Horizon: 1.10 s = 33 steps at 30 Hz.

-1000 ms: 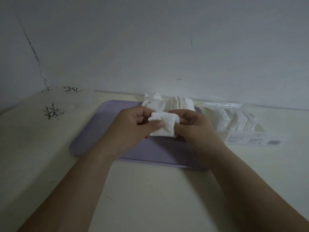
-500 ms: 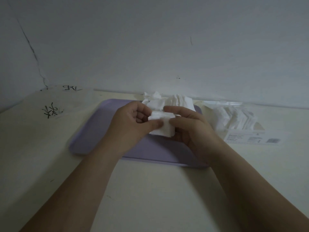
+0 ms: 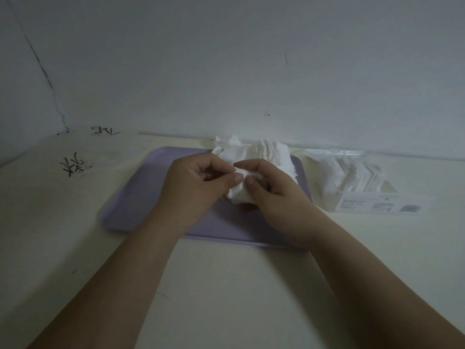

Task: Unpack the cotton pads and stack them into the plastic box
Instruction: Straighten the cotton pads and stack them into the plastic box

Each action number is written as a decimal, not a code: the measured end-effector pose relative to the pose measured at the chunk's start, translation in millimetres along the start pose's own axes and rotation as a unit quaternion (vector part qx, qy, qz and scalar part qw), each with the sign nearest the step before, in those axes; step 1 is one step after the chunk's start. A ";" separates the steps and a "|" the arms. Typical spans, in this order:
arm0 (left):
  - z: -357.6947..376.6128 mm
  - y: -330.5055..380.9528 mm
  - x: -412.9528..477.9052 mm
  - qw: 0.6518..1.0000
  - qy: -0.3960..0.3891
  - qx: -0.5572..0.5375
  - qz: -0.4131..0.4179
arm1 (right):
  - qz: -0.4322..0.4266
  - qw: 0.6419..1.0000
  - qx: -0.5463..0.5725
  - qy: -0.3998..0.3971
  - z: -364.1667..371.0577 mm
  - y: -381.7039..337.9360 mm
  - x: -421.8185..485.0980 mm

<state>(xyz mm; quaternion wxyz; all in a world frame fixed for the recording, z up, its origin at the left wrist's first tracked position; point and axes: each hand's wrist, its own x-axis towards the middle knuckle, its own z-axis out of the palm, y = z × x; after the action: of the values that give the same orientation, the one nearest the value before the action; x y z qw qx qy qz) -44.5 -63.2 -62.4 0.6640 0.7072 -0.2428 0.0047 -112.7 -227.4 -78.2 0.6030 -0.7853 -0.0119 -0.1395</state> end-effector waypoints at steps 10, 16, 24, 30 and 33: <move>-4.4 -3.8 -0.3 0.989 -0.112 0.023 -0.090 | -0.019 0.999 0.009 0.034 -3.4 -1.8 1.9; -12.5 -2.9 2.2 0.990 -0.104 0.019 -0.088 | 0.009 0.998 0.003 0.057 -11.3 -2.2 3.2; -23.3 -8.4 1.2 0.963 -0.217 0.119 -0.104 | 0.000 0.973 -0.230 -0.017 -12.2 -10.1 -2.8; -17.2 -4.9 0.2 0.964 -0.185 0.137 -0.132 | 0.000 0.969 -0.248 0.000 -13.3 -11.4 -2.9; -12.4 -8.5 0.3 0.968 -0.160 0.145 -0.125 | 0.010 0.966 -0.258 -0.008 -11.8 -10.9 -4.2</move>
<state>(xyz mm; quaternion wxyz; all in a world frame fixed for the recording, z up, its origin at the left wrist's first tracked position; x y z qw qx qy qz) -37.4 -51.7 -68.8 0.5020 0.8123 -0.2522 -0.1567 -121.2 -235.0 -66.1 0.3816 -0.9154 0.0276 -0.1253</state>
